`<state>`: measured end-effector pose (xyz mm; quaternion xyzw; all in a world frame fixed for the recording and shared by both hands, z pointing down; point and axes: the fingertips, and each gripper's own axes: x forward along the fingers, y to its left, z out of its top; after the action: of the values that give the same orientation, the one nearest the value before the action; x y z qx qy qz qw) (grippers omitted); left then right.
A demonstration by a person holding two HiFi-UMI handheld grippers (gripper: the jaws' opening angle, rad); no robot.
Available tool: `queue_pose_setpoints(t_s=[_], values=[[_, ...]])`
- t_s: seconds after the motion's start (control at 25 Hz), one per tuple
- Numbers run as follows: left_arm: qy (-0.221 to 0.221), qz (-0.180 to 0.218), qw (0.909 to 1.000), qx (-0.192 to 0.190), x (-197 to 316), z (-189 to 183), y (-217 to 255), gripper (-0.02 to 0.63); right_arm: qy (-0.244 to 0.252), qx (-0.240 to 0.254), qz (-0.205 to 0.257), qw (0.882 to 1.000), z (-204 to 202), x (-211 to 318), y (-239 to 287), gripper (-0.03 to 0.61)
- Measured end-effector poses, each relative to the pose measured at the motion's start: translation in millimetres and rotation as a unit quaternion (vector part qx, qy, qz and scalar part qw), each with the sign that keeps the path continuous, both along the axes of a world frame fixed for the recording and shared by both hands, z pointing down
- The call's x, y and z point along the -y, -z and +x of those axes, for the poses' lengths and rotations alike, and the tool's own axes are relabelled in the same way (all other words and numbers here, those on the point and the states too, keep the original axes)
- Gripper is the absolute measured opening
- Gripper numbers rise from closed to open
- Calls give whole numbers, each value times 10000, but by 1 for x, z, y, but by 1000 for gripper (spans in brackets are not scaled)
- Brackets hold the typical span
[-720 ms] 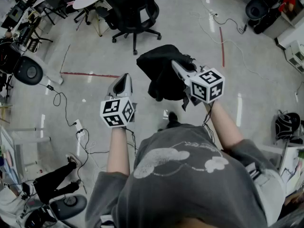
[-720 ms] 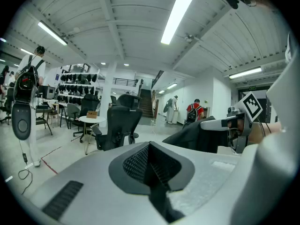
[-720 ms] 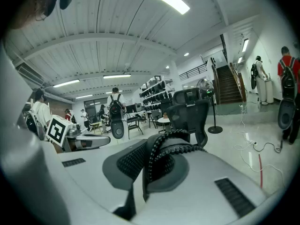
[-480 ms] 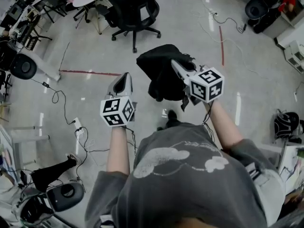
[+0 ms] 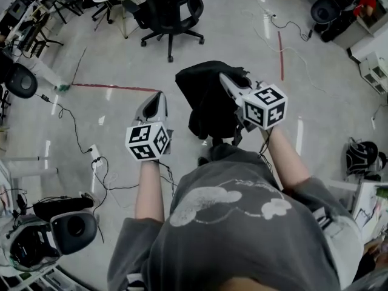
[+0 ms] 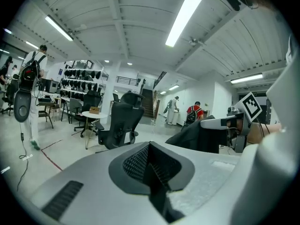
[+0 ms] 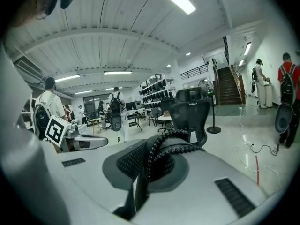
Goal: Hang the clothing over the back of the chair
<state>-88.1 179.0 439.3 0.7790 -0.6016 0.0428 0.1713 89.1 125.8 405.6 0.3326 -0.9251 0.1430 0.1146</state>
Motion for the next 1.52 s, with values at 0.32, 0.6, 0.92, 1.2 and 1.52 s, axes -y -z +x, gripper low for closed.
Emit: queue_pose_setpoints(t_s=[0.32,0.6,0.92,1.2,1.52], values=[[284,-110,9995,-102,-10,-20,-27,2,292,130,-110,9994,-26,3,-23,-3],[599,-62,9982,48,33,-44,-38,2,683,260,-224,9971,-59,60,-52,-3],[930,-43,9955,162,132,-79,-32,2,1192,471,-138,9917,-103,166,-35,-3],[1019,61,9946,167,210,-76,-17,2,1506,490,80,9873,-112,244,-18,-3],[1287,138,9915,121,255,-73,-16,2,1785,366,176,9831,-113,291,-27,-3]])
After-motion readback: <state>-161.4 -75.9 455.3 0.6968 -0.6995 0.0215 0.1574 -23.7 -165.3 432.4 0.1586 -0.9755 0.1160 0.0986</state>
